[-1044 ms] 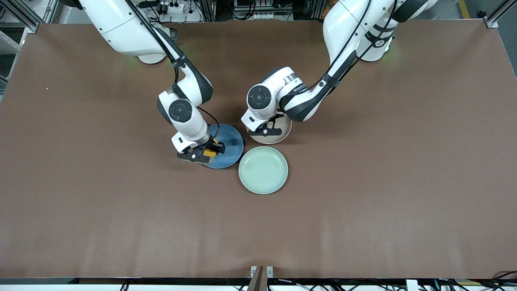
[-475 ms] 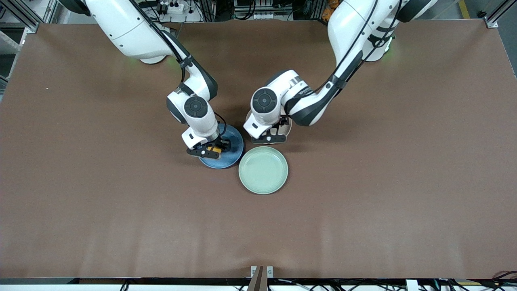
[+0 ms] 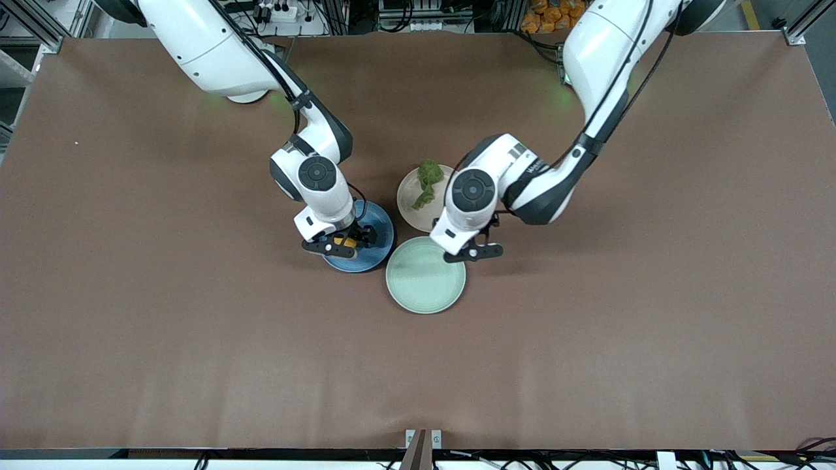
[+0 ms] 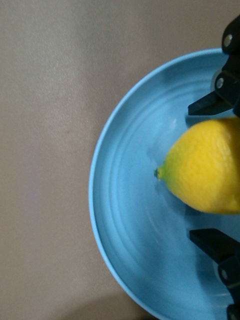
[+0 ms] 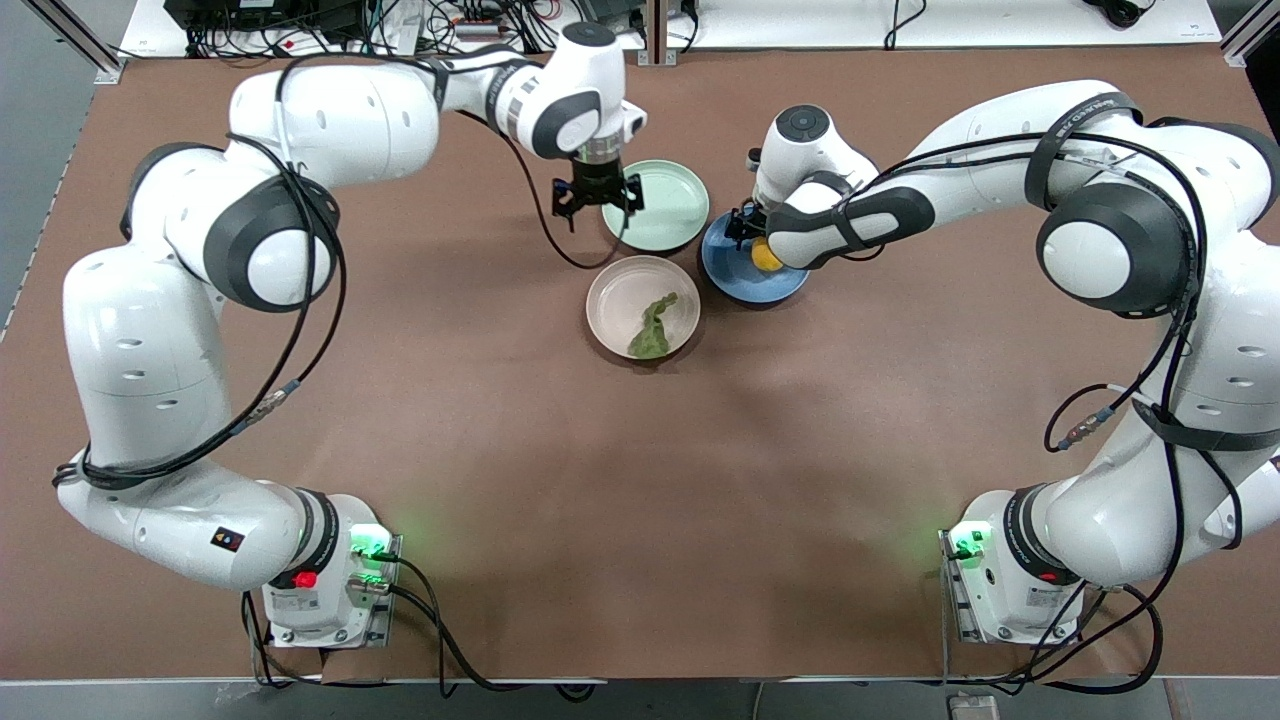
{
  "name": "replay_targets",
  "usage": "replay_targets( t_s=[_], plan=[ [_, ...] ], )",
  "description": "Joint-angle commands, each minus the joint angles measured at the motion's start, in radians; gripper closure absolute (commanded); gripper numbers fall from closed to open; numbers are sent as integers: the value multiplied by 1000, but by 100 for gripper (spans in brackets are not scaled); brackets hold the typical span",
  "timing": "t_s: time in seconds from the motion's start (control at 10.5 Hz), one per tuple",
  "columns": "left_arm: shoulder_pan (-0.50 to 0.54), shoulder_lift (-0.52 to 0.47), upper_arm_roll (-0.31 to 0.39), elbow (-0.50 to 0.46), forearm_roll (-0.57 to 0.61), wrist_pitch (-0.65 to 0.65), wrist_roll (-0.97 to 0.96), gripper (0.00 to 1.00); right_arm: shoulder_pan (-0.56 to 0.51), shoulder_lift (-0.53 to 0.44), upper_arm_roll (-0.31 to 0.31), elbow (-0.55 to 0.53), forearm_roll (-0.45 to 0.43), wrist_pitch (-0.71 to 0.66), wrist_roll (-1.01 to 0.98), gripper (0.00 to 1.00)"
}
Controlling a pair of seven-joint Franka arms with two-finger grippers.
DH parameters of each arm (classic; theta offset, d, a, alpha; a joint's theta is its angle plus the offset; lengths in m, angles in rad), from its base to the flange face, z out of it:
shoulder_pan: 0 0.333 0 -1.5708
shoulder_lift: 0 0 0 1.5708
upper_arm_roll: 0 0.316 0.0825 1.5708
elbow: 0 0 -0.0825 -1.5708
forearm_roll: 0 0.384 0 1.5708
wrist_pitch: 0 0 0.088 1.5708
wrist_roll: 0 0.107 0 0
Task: Place lemon and lettuce in plates
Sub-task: 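Open the left gripper over the beige plate while the right gripper lowers the lemon, then open the right gripper to release the lemon onto the blue plate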
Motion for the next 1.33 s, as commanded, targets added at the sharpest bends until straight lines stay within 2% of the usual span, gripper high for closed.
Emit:
replay_targets(
  t_s=[0.0, 0.19, 0.38, 0.76, 0.95, 1.14, 1.23],
  plan=[
    [49, -35, -4, -10, 28, -17, 61, 0, -13, 4, 28, 110, -25, -179, 12, 0],
    [105, -58, -4, -12, 30, -27, 112, 0, -22, -2, 36, 199, -4, -337, -46, 0],
    [165, -83, -4, -12, 30, -50, 184, 0, -36, -28, 35, 249, 65, -408, -135, 0],
    [237, -133, -5, -12, 30, -82, 283, 0, -134, -106, 27, 243, 88, -458, -290, 0],
    [270, -156, -7, -15, 28, -158, 380, 0, -179, -158, 10, 229, 99, -475, -391, 0],
    [296, -184, -4, -27, 25, -258, 504, 0, -199, -199, -34, 221, 101, -499, -489, 0],
    [287, -214, 21, -76, 22, -261, 522, 0, -214, -219, -55, 221, 113, -513, -555, 0]
  ],
)
